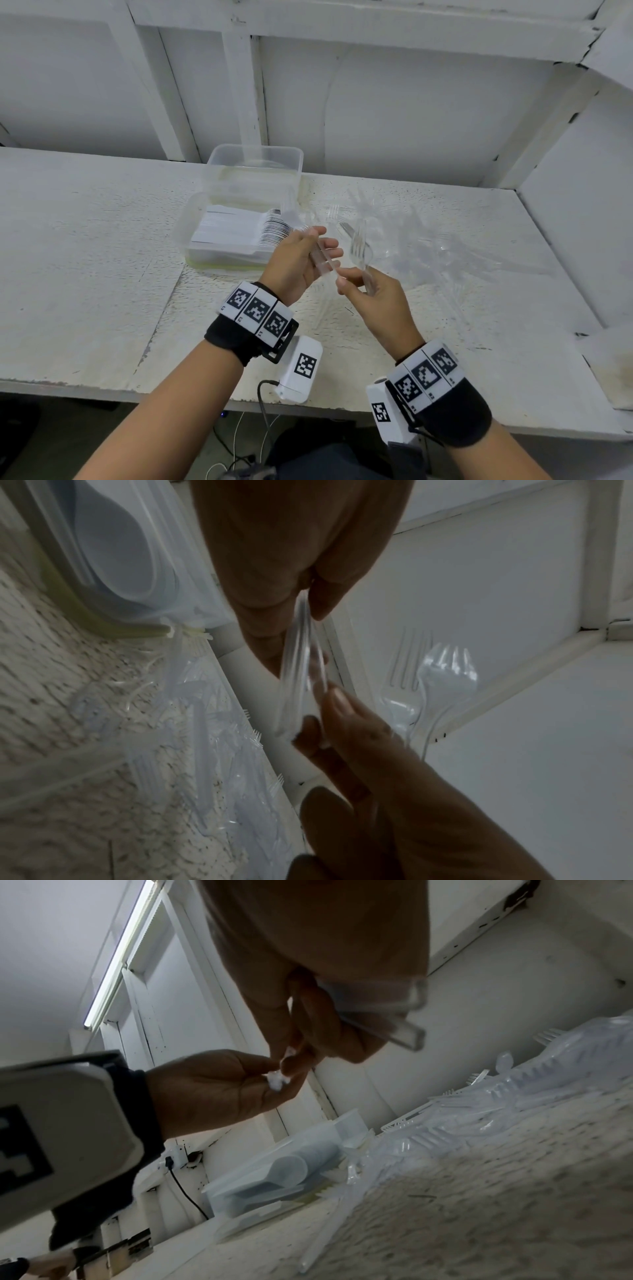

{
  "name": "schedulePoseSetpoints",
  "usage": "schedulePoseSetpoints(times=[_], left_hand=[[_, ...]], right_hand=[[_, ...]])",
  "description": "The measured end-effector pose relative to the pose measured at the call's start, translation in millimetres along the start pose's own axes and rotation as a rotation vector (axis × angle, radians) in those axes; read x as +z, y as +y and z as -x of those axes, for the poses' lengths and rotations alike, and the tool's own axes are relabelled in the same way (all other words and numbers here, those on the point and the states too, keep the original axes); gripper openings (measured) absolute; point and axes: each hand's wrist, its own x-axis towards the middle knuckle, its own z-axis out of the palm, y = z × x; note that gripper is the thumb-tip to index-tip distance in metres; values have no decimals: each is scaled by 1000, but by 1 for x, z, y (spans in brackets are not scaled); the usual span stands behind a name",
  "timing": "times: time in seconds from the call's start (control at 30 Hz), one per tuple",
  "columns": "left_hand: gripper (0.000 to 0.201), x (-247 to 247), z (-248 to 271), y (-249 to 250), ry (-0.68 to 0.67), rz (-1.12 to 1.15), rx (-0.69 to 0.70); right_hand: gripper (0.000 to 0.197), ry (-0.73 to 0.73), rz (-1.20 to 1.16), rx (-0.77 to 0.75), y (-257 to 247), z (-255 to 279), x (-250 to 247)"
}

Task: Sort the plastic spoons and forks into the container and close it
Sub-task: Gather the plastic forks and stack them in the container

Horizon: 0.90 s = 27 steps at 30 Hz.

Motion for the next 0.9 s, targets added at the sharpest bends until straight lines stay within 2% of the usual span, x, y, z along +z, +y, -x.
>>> schedulePoseSetpoints(times=[0.13, 0.23, 0.33, 0.47, 0.67, 0.9], left_hand=[[13, -6, 1, 0, -22, -21, 8], [11, -8, 3, -3, -31, -61, -1], [9, -8, 6, -5, -43, -109, -10], [8, -3, 9, -10, -42, -154, -22], [12, 5, 12, -14, -48, -181, -14], [18, 7, 14, -13, 15, -181, 13]], right_hand=[[8, -87, 127, 15, -7, -1, -8], [28, -67, 148, 66, -14, -3, -12], [19, -54, 134, 83, -19, -7, -13], [12, 63, 208, -4, -14, -19, -7], [20, 262, 337, -108, -14, -28, 9], [39, 182, 545, -154, -17, -27, 25]])
